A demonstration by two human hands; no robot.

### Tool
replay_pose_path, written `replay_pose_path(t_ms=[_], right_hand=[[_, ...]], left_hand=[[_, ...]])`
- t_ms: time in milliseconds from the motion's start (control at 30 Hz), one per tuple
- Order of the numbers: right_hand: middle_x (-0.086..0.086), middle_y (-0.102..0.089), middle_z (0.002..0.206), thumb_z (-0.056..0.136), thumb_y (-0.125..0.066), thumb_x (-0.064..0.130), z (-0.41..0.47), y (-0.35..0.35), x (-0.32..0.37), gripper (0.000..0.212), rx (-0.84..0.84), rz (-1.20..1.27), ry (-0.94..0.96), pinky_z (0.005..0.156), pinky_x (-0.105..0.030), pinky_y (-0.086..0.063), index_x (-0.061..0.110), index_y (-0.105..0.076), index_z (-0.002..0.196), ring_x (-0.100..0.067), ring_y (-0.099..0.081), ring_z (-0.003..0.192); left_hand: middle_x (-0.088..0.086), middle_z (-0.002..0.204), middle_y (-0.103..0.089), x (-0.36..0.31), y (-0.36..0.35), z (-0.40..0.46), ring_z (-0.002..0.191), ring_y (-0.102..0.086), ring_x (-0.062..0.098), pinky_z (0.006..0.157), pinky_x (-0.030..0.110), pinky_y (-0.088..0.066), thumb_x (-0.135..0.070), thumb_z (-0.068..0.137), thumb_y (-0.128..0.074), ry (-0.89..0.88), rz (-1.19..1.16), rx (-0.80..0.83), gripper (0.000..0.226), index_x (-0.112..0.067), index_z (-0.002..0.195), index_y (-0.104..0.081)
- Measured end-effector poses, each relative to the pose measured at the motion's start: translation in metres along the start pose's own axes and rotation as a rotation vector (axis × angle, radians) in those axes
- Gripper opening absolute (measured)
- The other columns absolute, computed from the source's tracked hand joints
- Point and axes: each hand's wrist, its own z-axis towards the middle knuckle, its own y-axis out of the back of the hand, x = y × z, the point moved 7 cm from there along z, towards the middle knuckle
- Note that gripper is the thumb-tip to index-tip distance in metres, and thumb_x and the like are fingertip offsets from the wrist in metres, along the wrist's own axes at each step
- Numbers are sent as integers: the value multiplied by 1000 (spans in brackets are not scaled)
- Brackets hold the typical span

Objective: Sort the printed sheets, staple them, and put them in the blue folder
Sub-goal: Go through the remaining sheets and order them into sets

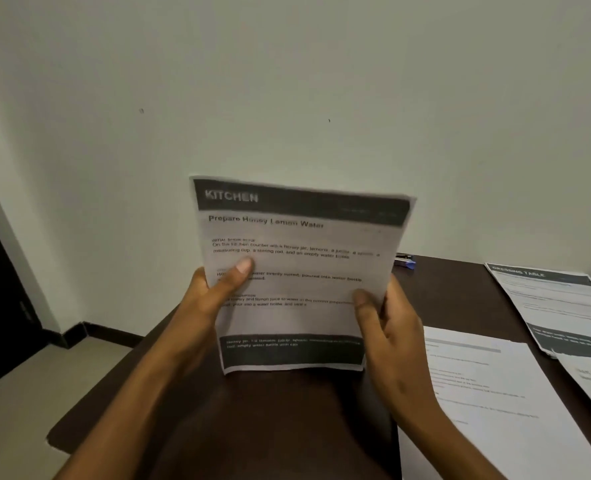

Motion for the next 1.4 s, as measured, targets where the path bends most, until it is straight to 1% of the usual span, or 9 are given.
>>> replay_pose_path(t_ms=[133, 300, 467, 567, 667, 1033, 1167, 1300, 1400], right_hand=[[19, -75, 118, 110, -52, 30, 17, 2, -7, 22, 59, -5, -64, 86, -28, -63, 28, -66, 126, -4, -72, 108], [14, -79, 110, 109, -53, 26, 2, -11, -63, 22, 174, -15, -410, 96, -49, -61, 30, -73, 117, -13, -76, 103], [16, -75, 111, 107, -57, 36, -10, -15, -83, 17, 287, -276, -478, 80, -26, -60, 28, -70, 114, -7, -72, 96], [10, -71, 95, 103, -62, 41, 1, -9, -82, 19, 335, -529, -417, 67, -22, -53, 22, -68, 102, -8, -68, 82], [8, -73, 89, 100, -68, 37, 14, -5, -88, 14, 339, -560, -457, 66, -22, -60, 27, -66, 111, -13, -73, 70], [18, -71, 75, 89, -83, 31, 10, -1, -99, 21, 140, -466, -320, 65, -20, -60, 37, -66, 101, -3, -70, 74], [14, -72, 72, 89, -82, 29, 10, 4, -101, 16, 74, -443, -324, 65, -21, -59, 33, -68, 94, -3, -71, 72], [14, -70, 69, 88, -82, 21, 11, 9, -100, 17, 29, -430, -312, 60, -14, -51, 29, -69, 82, -4, -68, 71], [16, -67, 72, 90, -80, 28, 10, 6, -96, 20, 41, -539, -259, 60, -14, -48, 32, -64, 79, 4, -64, 81]], left_hand=[[10, 129, -74, 1, 3, 17, 116, -72, 38, 100, 60, -55, -58, 92, -74, 106, -44, 86, 62, -25, 141, -54], [26, 119, -74, 19, 16, 65, 100, -76, 41, 91, 57, -60, -26, 108, -57, 98, 83, 109, 32, -4, 129, -66], [22, 107, -75, 70, 27, 92, 78, -76, 27, 66, 35, -63, -4, 102, -62, 164, 211, 15, 37, -24, 134, -63], [24, 96, -73, 85, 30, 102, 75, -74, 28, 66, 34, -62, -2, 102, -62, 151, 202, 26, 28, -17, 124, -69], [24, 95, -74, 94, 38, 105, 73, -74, 27, 61, 31, -62, -1, 102, -60, 141, 177, -15, 20, -8, 118, -69], [15, 89, -72, 115, 40, 120, 76, -74, 23, 65, 29, -62, -1, 106, -52, 113, 130, -57, 16, -4, 115, -65], [18, 103, -76, 109, 35, 114, 88, -77, 27, 72, 33, -64, 5, 103, -51, 104, 99, -9, 35, -14, 131, -62], [36, 114, -67, 100, 29, 108, 104, -69, 52, 91, 60, -58, 11, 101, -48, 62, 166, 27, 59, -35, 134, -63], [29, 111, -70, 96, 26, 107, 97, -73, 43, 83, 48, -61, 17, 97, -46, 24, 205, 28, 61, -29, 132, -65]])
